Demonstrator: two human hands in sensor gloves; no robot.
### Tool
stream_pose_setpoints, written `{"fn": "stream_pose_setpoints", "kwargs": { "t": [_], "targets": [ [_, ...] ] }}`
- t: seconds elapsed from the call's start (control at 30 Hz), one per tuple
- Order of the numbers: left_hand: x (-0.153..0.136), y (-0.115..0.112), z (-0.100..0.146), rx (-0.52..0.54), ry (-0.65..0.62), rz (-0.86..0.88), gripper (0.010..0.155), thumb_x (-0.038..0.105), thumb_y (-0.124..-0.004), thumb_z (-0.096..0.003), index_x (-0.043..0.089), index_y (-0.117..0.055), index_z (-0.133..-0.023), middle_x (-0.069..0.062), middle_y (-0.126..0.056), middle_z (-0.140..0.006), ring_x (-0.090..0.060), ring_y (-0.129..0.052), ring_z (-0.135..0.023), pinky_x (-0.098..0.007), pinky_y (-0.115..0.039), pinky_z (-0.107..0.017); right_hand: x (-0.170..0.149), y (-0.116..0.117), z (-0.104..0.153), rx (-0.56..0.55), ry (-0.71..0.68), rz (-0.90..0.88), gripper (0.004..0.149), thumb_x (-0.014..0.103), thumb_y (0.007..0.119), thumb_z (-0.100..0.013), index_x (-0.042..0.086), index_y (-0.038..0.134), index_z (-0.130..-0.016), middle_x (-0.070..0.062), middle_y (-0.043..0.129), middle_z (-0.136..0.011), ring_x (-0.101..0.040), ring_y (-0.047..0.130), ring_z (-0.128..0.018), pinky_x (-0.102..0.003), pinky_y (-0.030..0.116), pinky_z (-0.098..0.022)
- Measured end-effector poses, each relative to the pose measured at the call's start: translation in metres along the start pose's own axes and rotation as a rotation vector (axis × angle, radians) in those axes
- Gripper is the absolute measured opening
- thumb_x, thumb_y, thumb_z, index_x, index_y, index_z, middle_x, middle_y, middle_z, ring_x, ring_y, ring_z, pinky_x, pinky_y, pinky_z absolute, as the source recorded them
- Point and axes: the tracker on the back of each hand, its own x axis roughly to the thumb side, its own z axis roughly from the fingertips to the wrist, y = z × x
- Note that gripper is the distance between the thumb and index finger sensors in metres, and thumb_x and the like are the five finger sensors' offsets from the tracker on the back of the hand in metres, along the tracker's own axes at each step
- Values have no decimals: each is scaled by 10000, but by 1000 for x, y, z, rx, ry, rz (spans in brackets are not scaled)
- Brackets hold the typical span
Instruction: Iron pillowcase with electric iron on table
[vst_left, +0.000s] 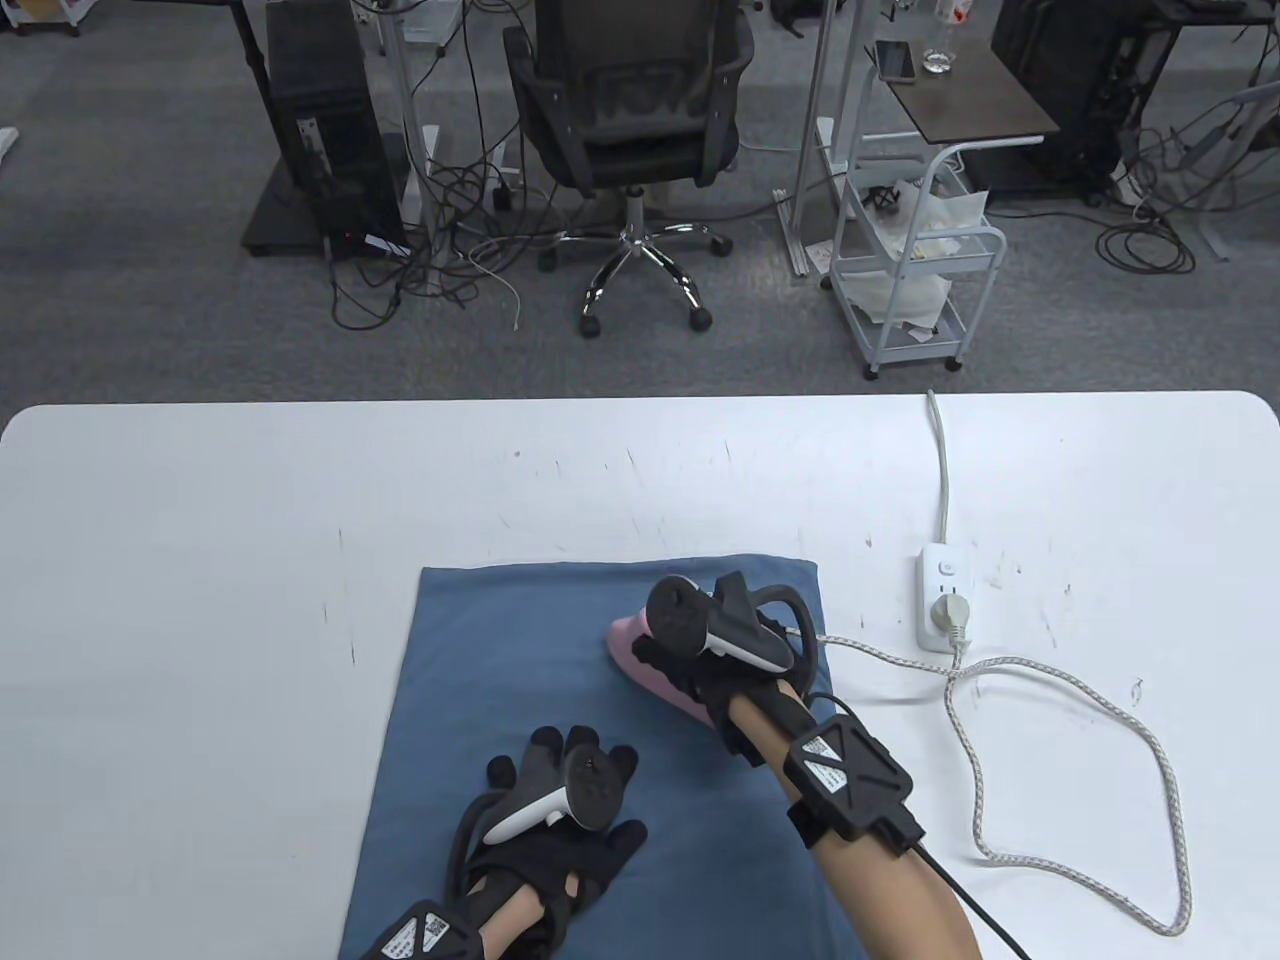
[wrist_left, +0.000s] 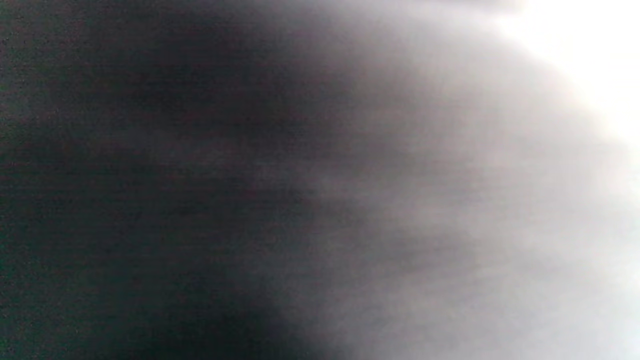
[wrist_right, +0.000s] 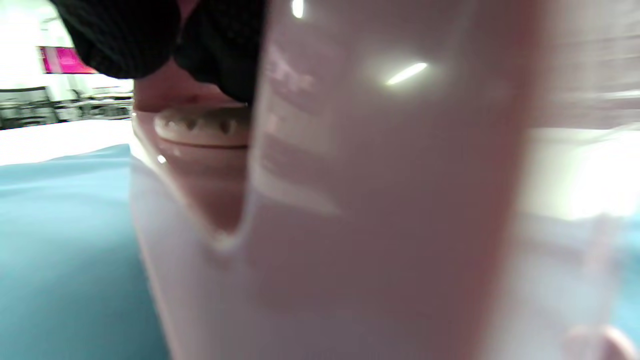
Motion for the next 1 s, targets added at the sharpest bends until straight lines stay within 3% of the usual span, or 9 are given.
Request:
{"fn": "stream_pose_setpoints", "kwargs": {
  "t": [0.1,0.23,0.5,0.6,0.7,0.83,1.0],
  "targets": [
    [0,0,0,0,0,0,751,658,-352,-475,441,181,-958,23,366,-976,-359,372,-883,-713,147,-562,16,5,9,36,-69,42,664,537,743,-447,129,681,-967,77,949,-481,-72,973,-264,-362,917,-363],
    [0,0,0,0,0,0,752,658,-352,-475,437,178,-961,19,363,-978,-360,372,-882,-713,148,-561,21,13,0,50,-96,74,665,533,741,-449,131,669,-975,77,940,-484,-75,968,-271,-365,914,-371],
    [0,0,0,-1,-3,-5,753,659,-352,-474,439,181,-959,15,365,-977,-365,371,-882,-716,146,-561,7,15,-74,32,107,46,670,528,735,-454,124,650,-981,80,919,-475,-72,948,-264,-364,908,-367],
    [0,0,0,-1,-3,-5,753,659,-352,-475,439,181,-959,14,364,-978,-365,370,-883,-716,146,-561,10,15,-83,34,131,39,664,525,735,-455,127,649,-980,79,915,-476,-73,944,-264,-363,905,-368],
    [1,0,0,-1,-3,-6,753,659,-352,-475,438,180,-960,14,364,-978,-366,369,-883,-716,145,-562,10,12,-81,44,107,10,661,526,747,-450,134,659,-975,79,928,-478,-73,953,-264,-360,908,-367],
    [1,0,0,-1,-3,-7,753,659,-351,-475,438,181,-959,15,364,-978,-365,370,-884,-716,146,-563,25,8,-54,-25,-33,-39,662,526,749,-445,131,667,-970,83,940,-477,-74,966,-257,-363,916,-359],
    [1,0,0,0,-3,-7,755,659,-350,-474,437,184,-959,16,365,-978,-362,373,-883,-716,146,-563,49,11,-28,38,-176,38,664,528,750,-445,138,671,-976,78,946,-486,-78,972,-271,-365,915,-371]
  ]
}}
